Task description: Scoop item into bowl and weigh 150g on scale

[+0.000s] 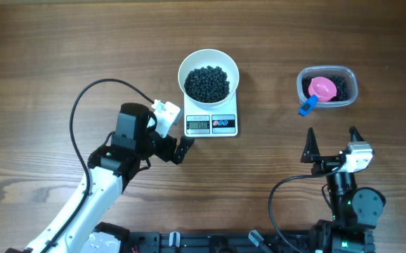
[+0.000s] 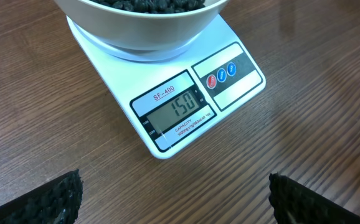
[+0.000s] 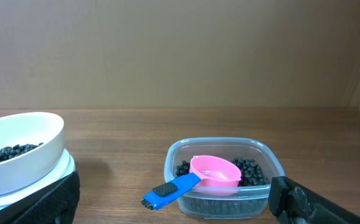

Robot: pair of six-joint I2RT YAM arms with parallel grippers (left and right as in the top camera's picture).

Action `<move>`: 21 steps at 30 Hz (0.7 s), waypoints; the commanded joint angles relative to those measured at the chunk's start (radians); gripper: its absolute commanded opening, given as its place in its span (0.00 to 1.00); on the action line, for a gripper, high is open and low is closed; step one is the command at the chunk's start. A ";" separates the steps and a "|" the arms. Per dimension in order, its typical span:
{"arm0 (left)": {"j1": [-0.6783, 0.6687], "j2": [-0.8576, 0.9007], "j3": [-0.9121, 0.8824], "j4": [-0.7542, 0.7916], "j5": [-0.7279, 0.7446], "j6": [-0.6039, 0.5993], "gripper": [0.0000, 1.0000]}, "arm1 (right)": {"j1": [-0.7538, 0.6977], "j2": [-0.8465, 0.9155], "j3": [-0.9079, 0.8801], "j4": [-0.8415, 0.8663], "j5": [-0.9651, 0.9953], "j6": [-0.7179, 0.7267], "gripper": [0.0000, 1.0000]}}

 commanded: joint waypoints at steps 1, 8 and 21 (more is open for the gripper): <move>-0.005 -0.047 -0.001 -0.013 -0.023 -0.005 1.00 | 0.004 -0.014 -0.001 0.001 0.019 -0.003 1.00; -0.004 -0.142 -0.040 -0.018 -0.115 -0.005 1.00 | 0.004 -0.014 -0.001 0.001 0.019 -0.003 1.00; 0.027 -0.447 -0.351 0.218 -0.202 -0.005 1.00 | 0.004 -0.014 -0.001 0.001 0.019 -0.003 1.00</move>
